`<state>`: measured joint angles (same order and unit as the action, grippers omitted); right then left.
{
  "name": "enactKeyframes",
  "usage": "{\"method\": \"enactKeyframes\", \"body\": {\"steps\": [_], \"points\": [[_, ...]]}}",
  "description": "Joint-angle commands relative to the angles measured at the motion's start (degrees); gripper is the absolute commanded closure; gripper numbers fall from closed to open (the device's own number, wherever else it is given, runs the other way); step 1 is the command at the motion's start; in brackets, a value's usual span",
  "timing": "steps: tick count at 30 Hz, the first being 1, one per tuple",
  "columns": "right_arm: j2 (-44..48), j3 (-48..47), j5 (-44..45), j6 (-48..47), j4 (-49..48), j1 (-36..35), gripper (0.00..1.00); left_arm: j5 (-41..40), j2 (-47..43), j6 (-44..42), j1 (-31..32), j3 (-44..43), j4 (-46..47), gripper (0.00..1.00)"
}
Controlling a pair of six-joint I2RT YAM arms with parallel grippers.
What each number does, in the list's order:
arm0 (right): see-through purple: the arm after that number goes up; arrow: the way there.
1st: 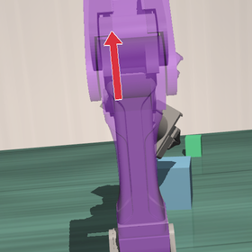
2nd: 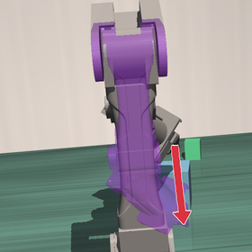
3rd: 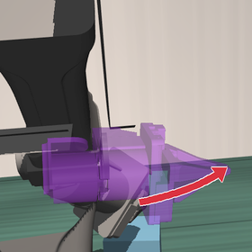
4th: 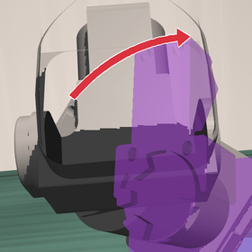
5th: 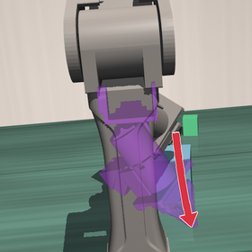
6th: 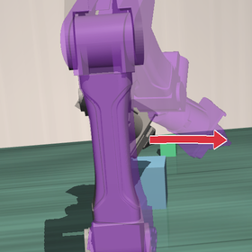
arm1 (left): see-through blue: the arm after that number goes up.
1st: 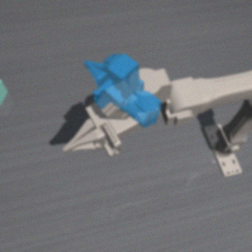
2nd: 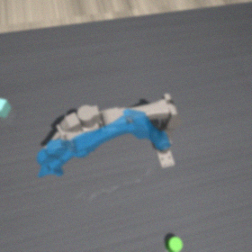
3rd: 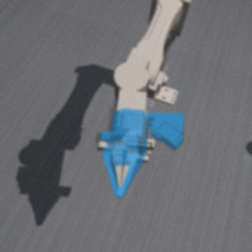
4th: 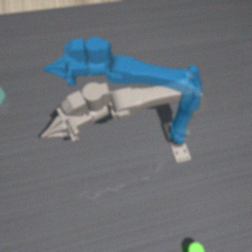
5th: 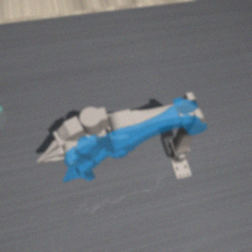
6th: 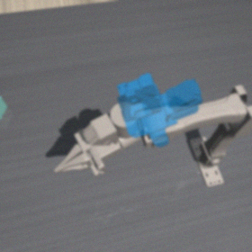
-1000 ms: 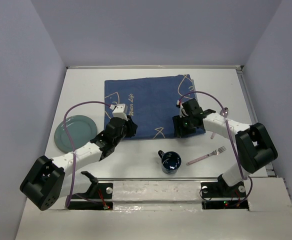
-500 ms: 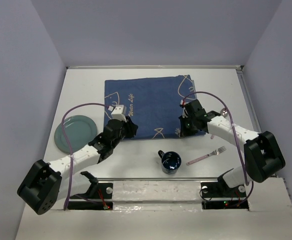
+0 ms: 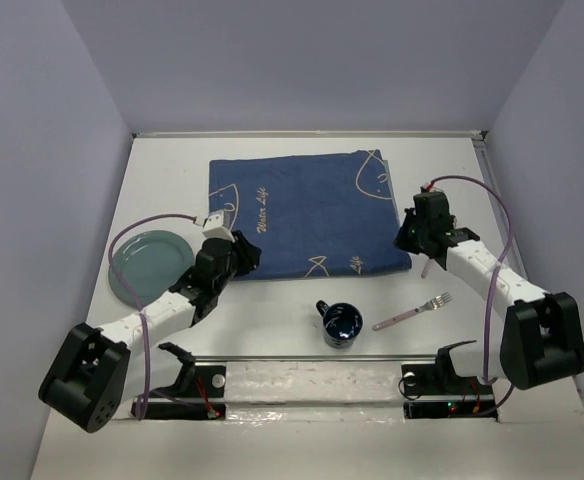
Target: Set the dinner table for one person
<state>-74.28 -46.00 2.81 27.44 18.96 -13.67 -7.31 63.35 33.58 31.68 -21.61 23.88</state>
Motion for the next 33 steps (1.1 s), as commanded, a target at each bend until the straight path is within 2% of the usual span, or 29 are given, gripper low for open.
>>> {"method": "enactKeyframes", "body": {"steps": [1,4,7,14,18,22,26,31,33], "points": [[-3.6,2.5,3.2,3.6,-5.6,0.5,1.00,5.2,-2.0,3.1,-6.5,4.3,5.3,0.55],[-5.3,5.7,2.6,4.3,-5.9,2.0,1.00,7.0,-0.7,3.6,-7.9,5.2,6.7,0.55],[-3.2,9.4,1.5,6.0,-6.0,2.0,1.00,7.0,0.3,4.2,-8.0,5.6,7.1,0.55],[1.1,13.8,5.2,11.4,-3.8,2.0,1.00,9.9,-2.6,5.9,-9.4,8.4,6.4,0.52],[1.0,13.2,6.2,11.4,-3.8,2.5,1.00,10.2,-5.0,6.8,-10.8,10.5,5.7,0.47],[4.0,12.0,6.3,9.6,-3.9,2.5,1.00,10.0,-7.6,7.5,-13.0,12.3,3.6,0.46],[10.9,10.6,2.7,6.8,-4.0,2.5,1.00,8.5,-11.2,10.0,-16.5,13.8,-0.3,0.46],[14.4,8.1,-6.8,2.9,-3.1,2.5,0.91,8.9,-14.2,13.3,-21.6,15.1,-1.3,0.46],[15.4,7.9,-8.1,1.8,-2.8,1.7,0.90,9.5,-14.7,14.0,-23.2,15.5,-0.9,0.46]]}}
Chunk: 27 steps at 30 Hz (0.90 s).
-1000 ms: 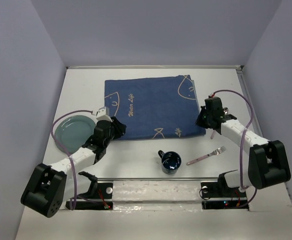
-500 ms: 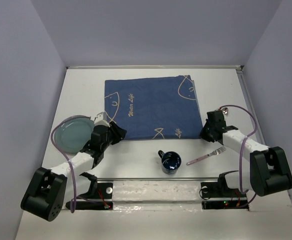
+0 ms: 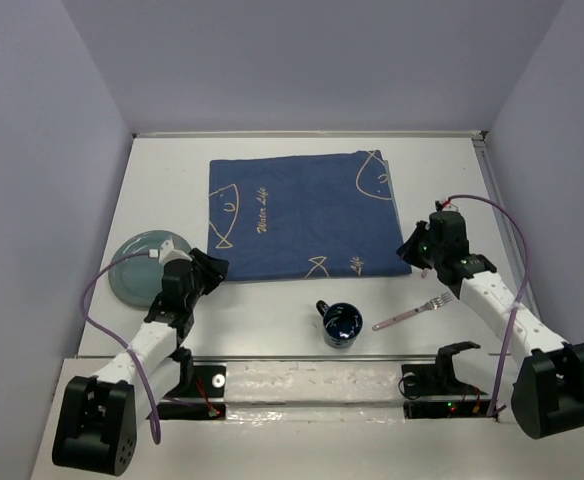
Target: Set the dinner table for one person
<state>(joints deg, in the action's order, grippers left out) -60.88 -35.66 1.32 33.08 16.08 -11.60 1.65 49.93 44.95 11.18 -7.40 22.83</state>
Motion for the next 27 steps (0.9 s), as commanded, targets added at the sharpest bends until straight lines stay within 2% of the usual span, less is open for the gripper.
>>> {"method": "enactKeyframes", "body": {"steps": [1,4,7,8,9,11,13,15,18,21,23,24,27], "points": [[3.0,-2.5,-8.1,-4.1,0.3,-1.8,0.88,0.6,-1.9,2.6,-3.1,1.7,0.4,0.46],[4.0,-3.8,-10.4,-4.5,1.0,-4.5,0.84,0.3,-4.2,2.2,-3.7,2.3,0.1,0.46],[4.8,-5.3,-12.5,-4.7,2.5,-10.2,0.72,1.0,-6.9,0.7,-3.8,1.6,-1.4,0.46],[5.0,-5.6,-13.3,-4.8,3.3,-13.3,0.65,2.1,-7.9,0.1,-3.8,1.1,-1.6,0.46],[5.4,-5.6,-13.7,-5.0,4.0,-14.7,0.63,3.3,-9.1,-0.6,-3.8,-0.3,-2.0,0.47],[6.0,-6.0,-13.8,-6.5,7.5,-17.0,0.51,7.5,-13.1,-2.7,-3.7,-3.8,-3.8,0.48],[7.2,-7.1,-14.2,-7.0,10.5,-19.3,0.49,8.9,-17.2,-3.9,-3.5,-6.7,-6.0,0.48],[8.0,-7.9,-14.4,-6.8,11.8,-21.1,0.35,9.5,-19.3,-5.9,-3.5,-11.2,-9.6,0.48],[7.7,-9.8,-12.7,-7.5,20.0,-24.6,0.33,14.7,-20.1,-10.3,-2.9,-19.3,-15.4,0.47],[8.1,-8.3,-11.8,-6.3,24.6,-26.5,0.33,17.8,-18.8,-19.2,-2.6,-28.6,-23.1,0.44],[8.3,-7.8,-12.6,-3.5,25.1,-31.5,0.34,18.4,-18.5,-23.3,-2.4,-32.7,-28.3,0.43],[7.7,-7.8,-12.5,-2.7,25.2,-34.3,0.34,18.1,-18.4,-26.5,-2.1,-33.1,-29.1,0.42],[5.9,-7.5,-9.6,-0.6,25.9,-36.6,0.34,14.9,-18.9,-28.0,-0.7,-31.0,-29.9,0.40]]}}
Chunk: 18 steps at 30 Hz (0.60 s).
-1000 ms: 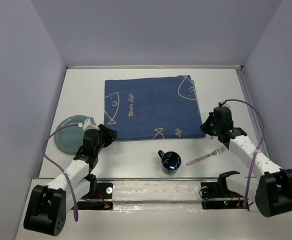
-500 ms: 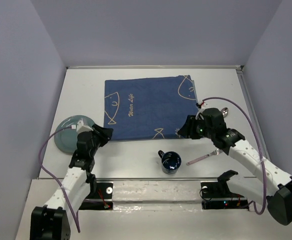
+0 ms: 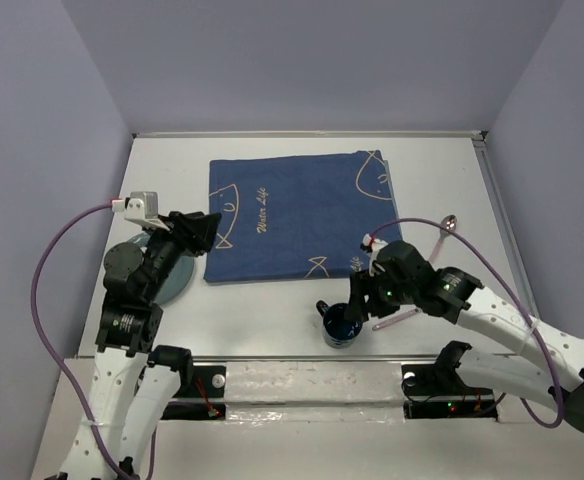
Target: Set the dinner table for one person
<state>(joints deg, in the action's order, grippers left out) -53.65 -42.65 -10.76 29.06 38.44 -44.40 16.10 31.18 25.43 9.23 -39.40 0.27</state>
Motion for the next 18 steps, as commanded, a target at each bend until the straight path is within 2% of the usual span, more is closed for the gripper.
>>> {"method": "enactKeyframes", "body": {"steps": [1,4,5,6,8,9,11,15,17,18], "points": [[-2.2,0.4,2.9,3.8,3.6,-4.4,0.35,0.2,-0.7,-8.4,1.4,1.9,-7.0,0.40],[-6.5,0.5,4.2,4.6,2.2,-5.0,0.44,0.4,-1.6,-7.8,1.5,4.6,-5.7,0.35],[-7.4,0.6,6.2,5.0,1.2,-5.6,0.49,0.6,-1.7,-8.4,1.6,4.2,-5.6,0.30],[-9.4,0.7,6.9,5.2,0.9,-5.6,0.51,0.7,-1.9,-8.5,1.7,4.2,-5.5,0.17],[-11.5,0.9,10.0,5.6,0.4,-5.6,0.56,1.4,-1.9,-8.5,2.2,4.6,-5.2,0.09],[-12.9,0.9,10.5,6.0,-0.1,-5.6,0.66,1.7,-2.1,-8.4,2.6,4.8,-5.1,0.05],[-13.0,-0.3,12.3,6.5,-0.3,-5.6,0.98,2.0,-2.6,-8.4,3.2,4.9,-5.0,0.04],[-9.1,-4.0,16.9,7.0,0.8,-5.6,1.00,2.3,-2.9,-8.3,4.7,4.9,-5.0,0.04],[-8.5,-9.7,21.5,5.8,2.9,-5.6,1.00,2.1,-3.2,-8.2,5.5,4.9,-4.9,0.04],[-9.2,-14.5,26.6,3.5,3.6,-4.7,1.00,1.8,-3.6,-8.3,6.0,4.8,-5.1,0.03]]}}
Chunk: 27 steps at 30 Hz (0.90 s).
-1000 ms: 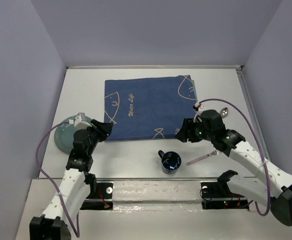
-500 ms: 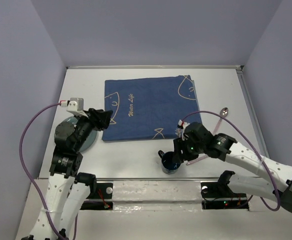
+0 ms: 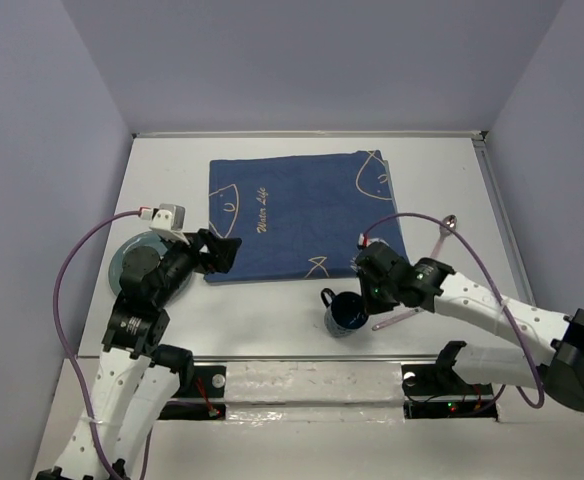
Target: Set the dinner table for one person
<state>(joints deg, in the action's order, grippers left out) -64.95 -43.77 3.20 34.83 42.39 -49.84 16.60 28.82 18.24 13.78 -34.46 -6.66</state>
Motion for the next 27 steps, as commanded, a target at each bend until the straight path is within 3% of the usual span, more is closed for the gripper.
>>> {"method": "enactKeyframes", "body": {"steps": [1,3,6,9,16,21,27], "points": [[1.0,-15.9,14.3,-4.0,-0.6,2.2,1.00,1.2,-1.2,-1.1,1.4,-0.1,1.8,0.03],[-3.8,-22.3,15.0,-10.0,-3.5,9.6,1.00,0.4,-2.0,-1.0,2.5,0.0,1.6,0.01],[-11.0,-30.0,9.0,-15.8,-9.9,21.9,1.00,-0.3,-2.8,-0.4,4.9,0.4,1.5,0.01],[-21.3,-38.5,6.6,-18.6,-11.0,29.0,1.00,-0.7,-3.5,-0.4,5.6,0.5,1.4,0.01],[-44.3,-61.9,-1.8,-17.6,-9.9,38.9,1.00,-2.4,-4.7,-0.2,7.2,0.5,1.1,0.01],[-55.0,-76.7,-2.7,-16.7,-6.8,41.6,1.00,-2.6,-3.9,-0.2,8.5,0.6,1.0,0.01],[-62.7,-83.0,-4.9,-16.4,-4.8,44.2,1.00,-3.0,-3.5,-0.3,8.8,0.6,0.9,0.01]]}}
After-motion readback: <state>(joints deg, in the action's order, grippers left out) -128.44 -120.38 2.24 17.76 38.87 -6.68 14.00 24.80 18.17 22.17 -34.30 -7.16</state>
